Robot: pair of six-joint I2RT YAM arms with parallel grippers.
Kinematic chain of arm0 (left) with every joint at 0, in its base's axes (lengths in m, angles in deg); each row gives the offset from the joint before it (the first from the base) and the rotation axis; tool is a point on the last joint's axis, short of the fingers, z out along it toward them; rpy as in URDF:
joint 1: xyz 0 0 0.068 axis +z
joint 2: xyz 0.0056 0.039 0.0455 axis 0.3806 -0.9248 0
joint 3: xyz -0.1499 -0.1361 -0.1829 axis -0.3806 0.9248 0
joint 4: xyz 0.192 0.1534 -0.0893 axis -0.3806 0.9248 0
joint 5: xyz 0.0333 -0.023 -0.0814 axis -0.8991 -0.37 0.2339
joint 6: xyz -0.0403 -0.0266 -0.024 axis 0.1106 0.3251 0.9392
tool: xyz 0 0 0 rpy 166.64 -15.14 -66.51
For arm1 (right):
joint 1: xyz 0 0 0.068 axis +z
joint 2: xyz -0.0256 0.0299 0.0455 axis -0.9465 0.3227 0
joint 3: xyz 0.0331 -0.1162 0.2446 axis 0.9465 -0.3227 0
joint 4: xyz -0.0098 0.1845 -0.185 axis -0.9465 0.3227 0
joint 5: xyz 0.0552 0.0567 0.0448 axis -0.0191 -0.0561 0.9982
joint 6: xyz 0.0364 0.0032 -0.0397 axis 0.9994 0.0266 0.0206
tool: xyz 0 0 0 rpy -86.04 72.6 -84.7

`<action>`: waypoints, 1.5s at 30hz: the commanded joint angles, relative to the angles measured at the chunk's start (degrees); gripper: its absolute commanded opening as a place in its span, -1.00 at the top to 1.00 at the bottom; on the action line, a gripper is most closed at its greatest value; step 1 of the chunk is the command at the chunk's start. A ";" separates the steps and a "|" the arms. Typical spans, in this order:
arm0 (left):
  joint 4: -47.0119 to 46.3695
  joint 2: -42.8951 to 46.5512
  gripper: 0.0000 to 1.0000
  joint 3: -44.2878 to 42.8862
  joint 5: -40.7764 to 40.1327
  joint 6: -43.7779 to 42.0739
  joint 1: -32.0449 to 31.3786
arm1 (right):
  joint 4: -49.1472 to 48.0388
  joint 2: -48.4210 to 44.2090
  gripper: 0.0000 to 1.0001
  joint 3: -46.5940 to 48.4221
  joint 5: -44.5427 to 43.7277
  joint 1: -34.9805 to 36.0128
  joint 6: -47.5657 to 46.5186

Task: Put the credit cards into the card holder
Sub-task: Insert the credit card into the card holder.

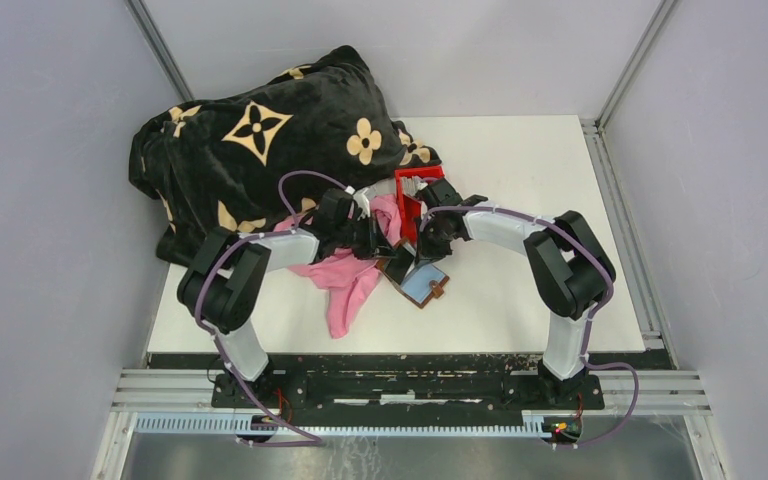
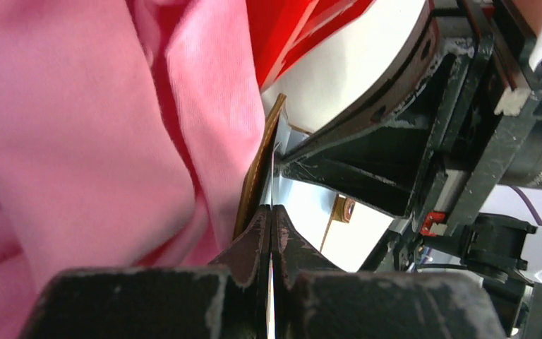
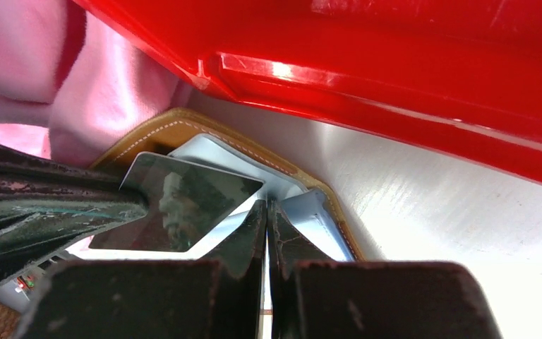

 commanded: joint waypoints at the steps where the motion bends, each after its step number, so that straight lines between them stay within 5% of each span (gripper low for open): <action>1: 1.69 -2.00 0.94 -3.67 -1.82 -4.04 -0.67 | 0.79 -0.55 0.92 2.20 -1.80 0.22 -1.96; 26: 2.60 -6.37 0.94 -3.60 -2.20 -7.06 -3.61 | 5.94 -14.28 0.67 -3.94 -9.75 0.34 -2.24; 45: 3.71 -5.80 0.94 -1.85 -7.25 -3.93 -6.49 | 16.02 -28.56 0.71 -11.46 -12.28 13.17 3.83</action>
